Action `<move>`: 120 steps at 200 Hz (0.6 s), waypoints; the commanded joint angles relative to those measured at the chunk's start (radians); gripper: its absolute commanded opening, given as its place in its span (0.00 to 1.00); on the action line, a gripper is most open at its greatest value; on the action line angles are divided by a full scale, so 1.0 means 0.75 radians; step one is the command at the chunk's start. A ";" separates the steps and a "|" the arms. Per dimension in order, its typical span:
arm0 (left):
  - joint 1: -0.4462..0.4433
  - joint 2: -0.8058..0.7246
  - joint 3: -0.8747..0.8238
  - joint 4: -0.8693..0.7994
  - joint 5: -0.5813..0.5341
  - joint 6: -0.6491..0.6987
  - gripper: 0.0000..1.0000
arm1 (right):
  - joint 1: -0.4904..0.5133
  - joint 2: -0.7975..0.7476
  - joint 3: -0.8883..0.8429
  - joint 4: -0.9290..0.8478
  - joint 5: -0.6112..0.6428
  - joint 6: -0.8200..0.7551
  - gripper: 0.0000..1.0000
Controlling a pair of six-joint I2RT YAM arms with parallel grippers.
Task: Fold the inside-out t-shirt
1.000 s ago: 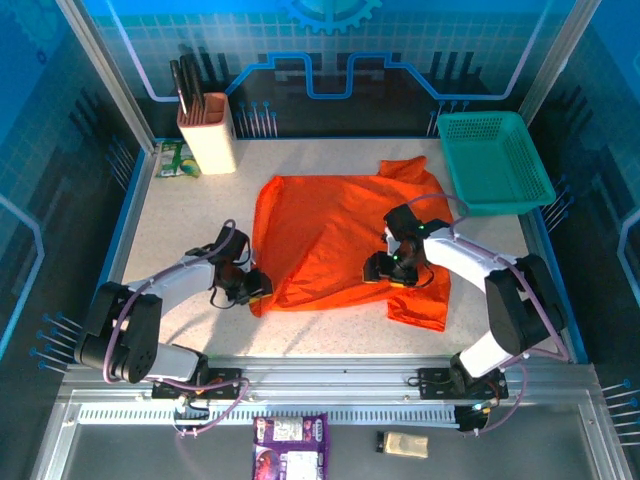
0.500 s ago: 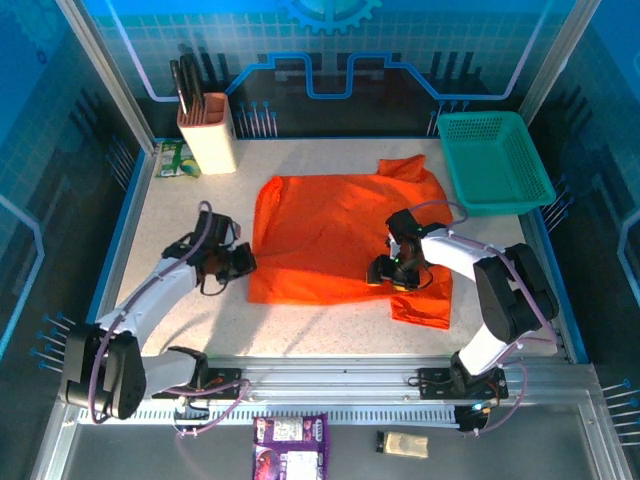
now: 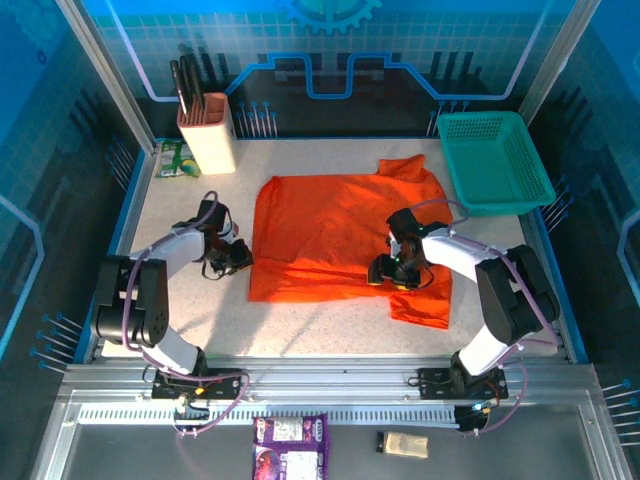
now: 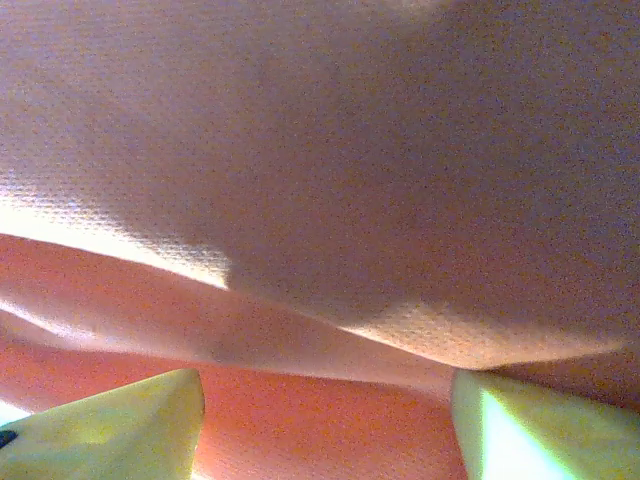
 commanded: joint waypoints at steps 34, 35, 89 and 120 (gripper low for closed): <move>0.005 -0.286 0.007 -0.150 -0.063 -0.023 0.36 | -0.012 -0.213 0.060 -0.111 0.040 0.003 0.67; 0.003 -0.292 0.006 -0.150 -0.060 -0.024 0.36 | -0.013 -0.215 0.061 -0.114 0.040 0.003 0.67; -0.237 -0.412 -0.180 -0.199 -0.089 -0.128 0.36 | -0.037 -0.297 0.075 -0.159 0.056 -0.005 0.67; -0.361 -0.375 -0.191 -0.246 -0.324 -0.118 0.37 | -0.045 -0.336 0.071 -0.176 0.066 -0.009 0.67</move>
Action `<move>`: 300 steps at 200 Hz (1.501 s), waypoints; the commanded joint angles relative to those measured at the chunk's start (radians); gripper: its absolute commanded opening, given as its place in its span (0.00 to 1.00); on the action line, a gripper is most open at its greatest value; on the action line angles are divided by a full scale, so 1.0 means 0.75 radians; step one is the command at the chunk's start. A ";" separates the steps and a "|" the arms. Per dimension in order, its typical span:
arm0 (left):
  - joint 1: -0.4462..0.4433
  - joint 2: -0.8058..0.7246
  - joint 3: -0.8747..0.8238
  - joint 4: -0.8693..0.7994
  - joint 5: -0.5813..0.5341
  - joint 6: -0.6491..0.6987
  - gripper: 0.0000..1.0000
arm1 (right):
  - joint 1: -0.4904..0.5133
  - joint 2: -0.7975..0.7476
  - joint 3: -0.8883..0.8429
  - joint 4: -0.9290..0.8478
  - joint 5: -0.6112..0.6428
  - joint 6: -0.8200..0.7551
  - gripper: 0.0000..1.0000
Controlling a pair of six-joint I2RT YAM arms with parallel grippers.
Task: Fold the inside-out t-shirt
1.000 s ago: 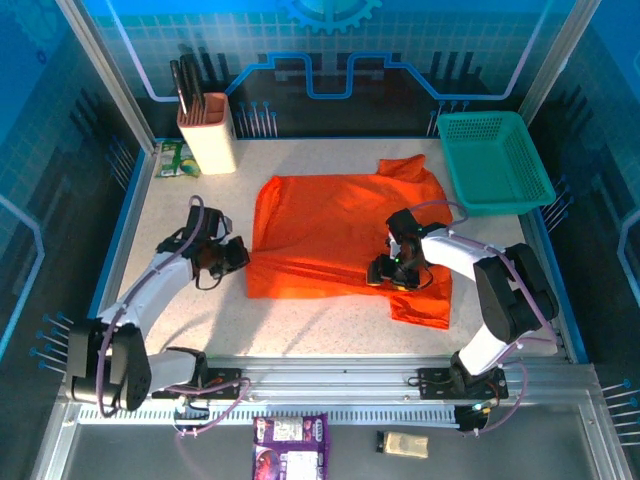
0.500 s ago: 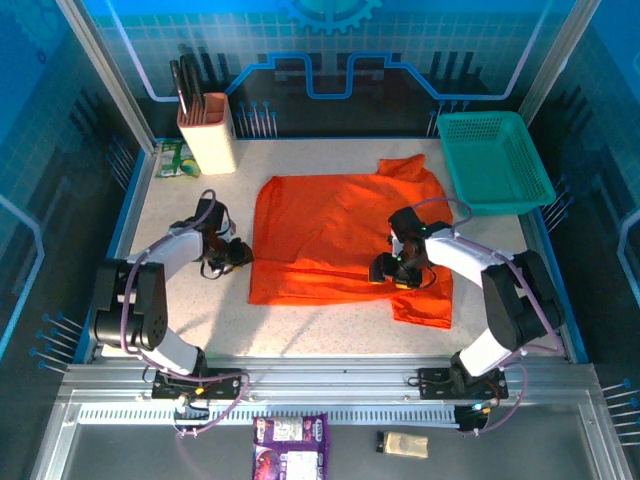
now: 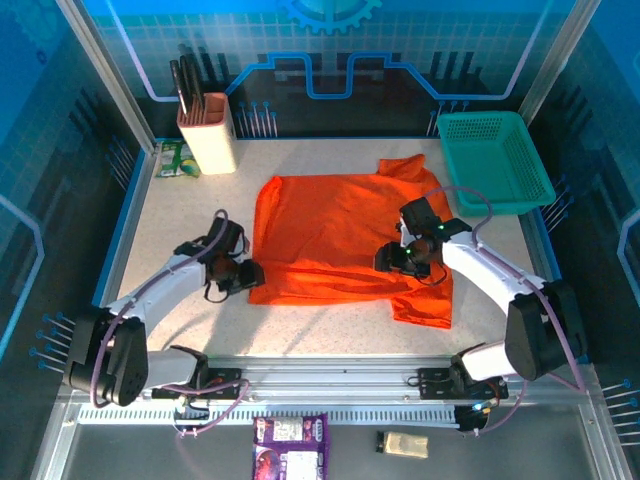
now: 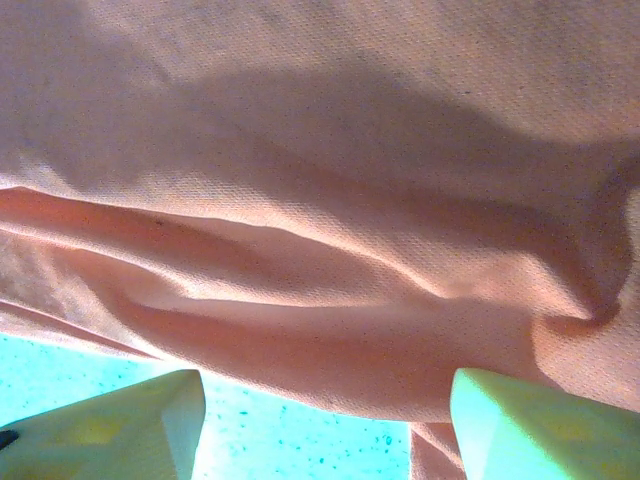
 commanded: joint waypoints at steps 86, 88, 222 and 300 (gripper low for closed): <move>-0.078 0.139 -0.016 0.061 -0.084 0.033 0.30 | -0.022 -0.118 0.000 -0.105 0.030 0.003 0.66; -0.078 0.137 -0.014 0.060 -0.084 0.036 0.29 | -0.021 -0.119 0.000 -0.107 0.031 0.003 0.66; 0.133 0.021 -0.021 0.143 -0.072 0.011 0.00 | -0.213 -0.444 -0.335 -0.304 0.445 0.401 0.61; 0.239 0.059 -0.018 0.176 0.004 0.032 0.00 | -0.130 -0.574 -0.549 -0.319 0.301 0.705 0.42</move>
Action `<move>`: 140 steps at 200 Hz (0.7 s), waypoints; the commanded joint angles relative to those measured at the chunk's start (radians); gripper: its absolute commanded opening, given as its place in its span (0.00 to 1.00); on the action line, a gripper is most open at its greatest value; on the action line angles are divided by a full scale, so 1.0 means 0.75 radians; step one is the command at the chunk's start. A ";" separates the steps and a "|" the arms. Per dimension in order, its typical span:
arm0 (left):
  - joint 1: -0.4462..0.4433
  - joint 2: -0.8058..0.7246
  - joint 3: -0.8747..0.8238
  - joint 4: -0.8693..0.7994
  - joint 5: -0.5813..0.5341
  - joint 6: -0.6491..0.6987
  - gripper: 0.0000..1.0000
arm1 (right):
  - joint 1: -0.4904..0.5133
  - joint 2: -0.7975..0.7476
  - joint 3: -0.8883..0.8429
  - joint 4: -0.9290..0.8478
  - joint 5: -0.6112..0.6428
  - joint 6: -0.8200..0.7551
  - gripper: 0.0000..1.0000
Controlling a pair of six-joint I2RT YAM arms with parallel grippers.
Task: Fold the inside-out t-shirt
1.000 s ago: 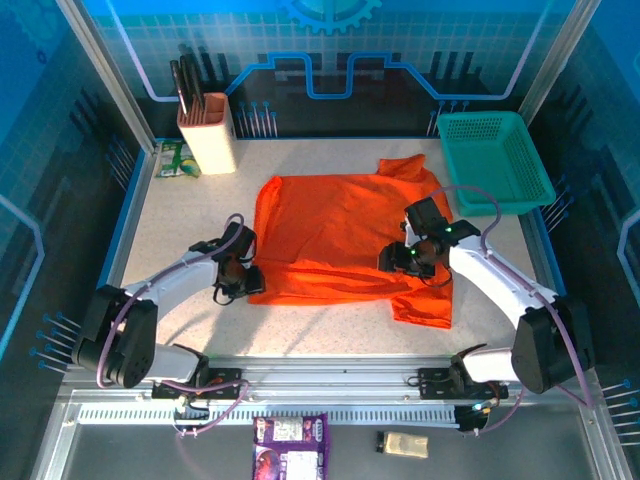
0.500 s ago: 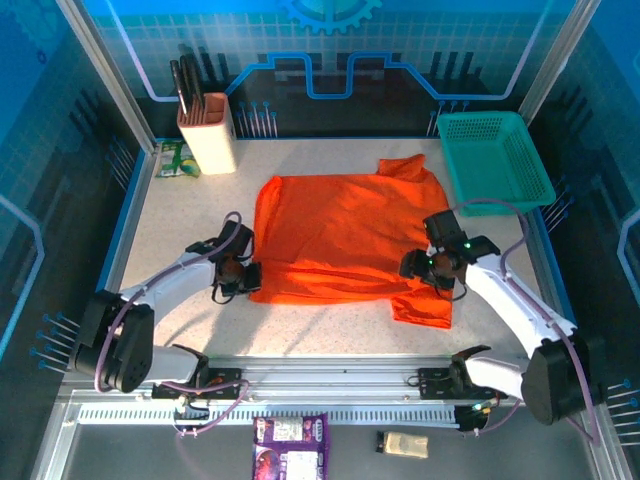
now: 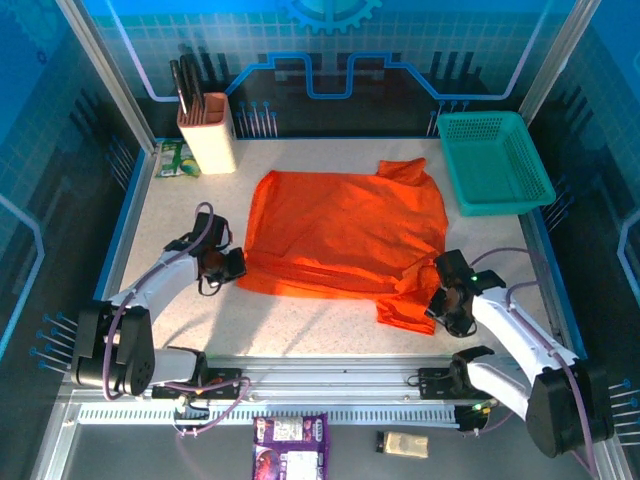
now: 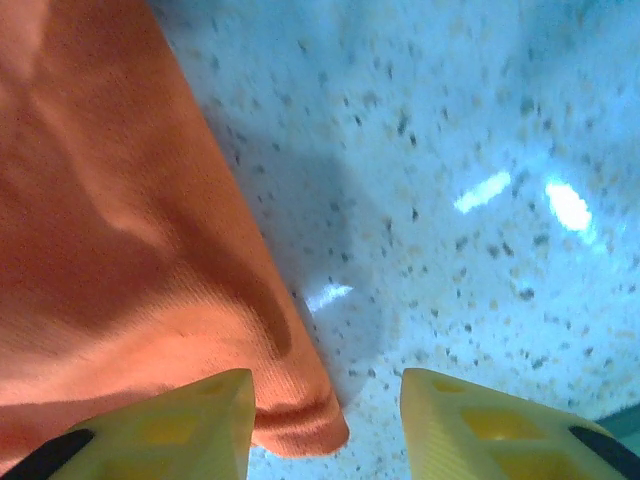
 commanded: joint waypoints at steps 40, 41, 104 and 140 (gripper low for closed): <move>0.022 0.012 -0.014 0.030 0.054 -0.006 0.00 | 0.075 0.033 0.004 -0.082 -0.129 0.352 0.40; 0.022 0.011 -0.016 0.030 0.054 -0.008 0.00 | 0.077 0.036 0.005 -0.084 -0.128 0.359 0.40; 0.033 0.023 -0.036 0.061 0.076 -0.013 0.00 | 0.089 0.099 -0.045 0.014 -0.137 0.621 0.38; 0.049 0.025 -0.056 0.081 0.086 -0.013 0.00 | 0.085 0.100 -0.110 0.093 -0.127 0.683 0.37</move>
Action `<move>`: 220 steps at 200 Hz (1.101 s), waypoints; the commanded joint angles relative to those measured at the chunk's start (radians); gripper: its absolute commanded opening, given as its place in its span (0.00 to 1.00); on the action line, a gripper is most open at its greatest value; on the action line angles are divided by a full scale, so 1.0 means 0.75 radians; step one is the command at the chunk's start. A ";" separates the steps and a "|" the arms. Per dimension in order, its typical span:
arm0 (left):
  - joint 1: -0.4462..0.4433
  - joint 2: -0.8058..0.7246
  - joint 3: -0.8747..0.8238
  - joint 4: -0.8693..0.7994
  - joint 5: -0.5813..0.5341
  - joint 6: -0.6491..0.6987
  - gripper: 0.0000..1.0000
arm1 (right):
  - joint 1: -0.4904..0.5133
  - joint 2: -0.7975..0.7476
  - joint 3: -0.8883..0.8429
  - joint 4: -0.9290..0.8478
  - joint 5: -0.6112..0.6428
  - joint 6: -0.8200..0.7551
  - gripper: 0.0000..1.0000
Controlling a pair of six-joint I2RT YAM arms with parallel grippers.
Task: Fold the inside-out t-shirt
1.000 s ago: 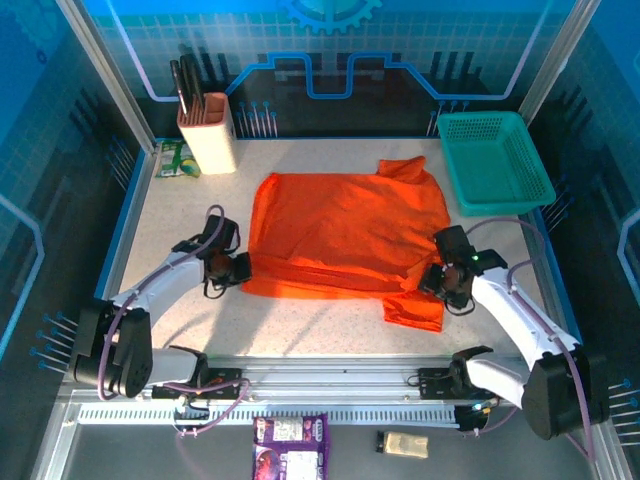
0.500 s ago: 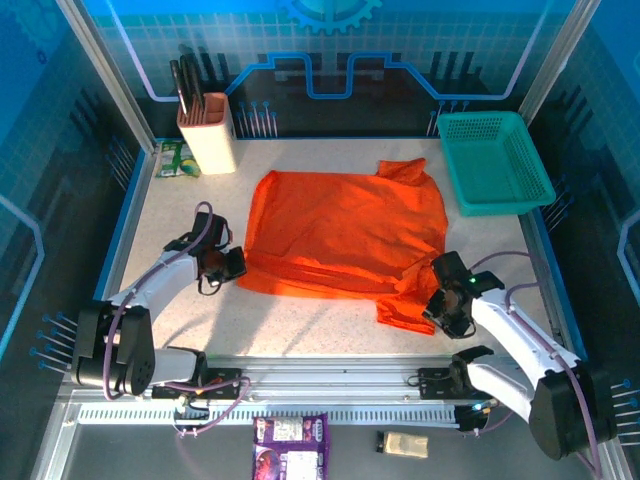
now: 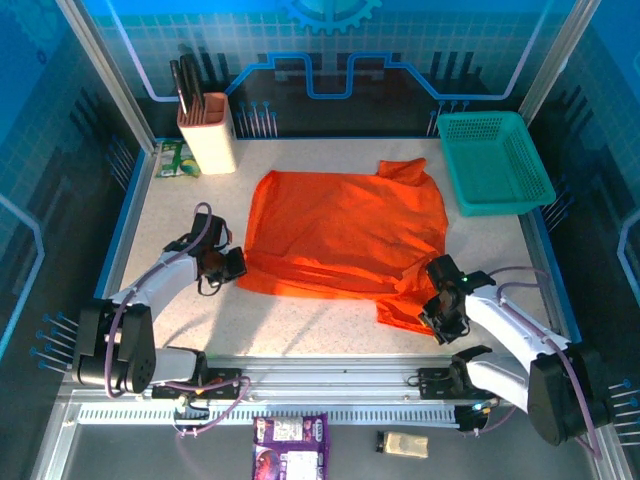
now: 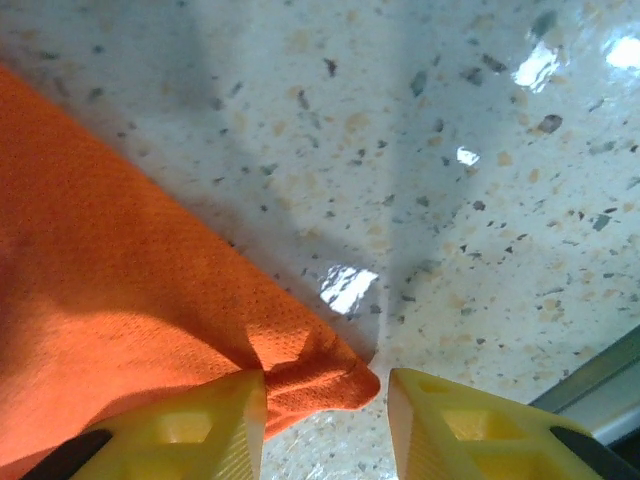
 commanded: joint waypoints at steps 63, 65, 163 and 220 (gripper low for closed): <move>0.030 0.007 -0.036 0.025 0.039 -0.015 0.00 | 0.011 0.019 -0.083 0.094 0.005 0.125 0.18; 0.031 0.005 -0.035 0.024 0.039 -0.015 0.00 | 0.010 0.016 -0.082 0.095 0.007 0.124 0.17; 0.031 -0.190 0.272 -0.115 0.199 -0.030 0.00 | -0.116 -0.321 0.532 -0.142 0.303 -0.310 0.00; 0.031 -0.217 0.614 -0.140 0.344 -0.084 0.00 | -0.263 -0.122 1.538 -0.189 0.581 -0.847 0.00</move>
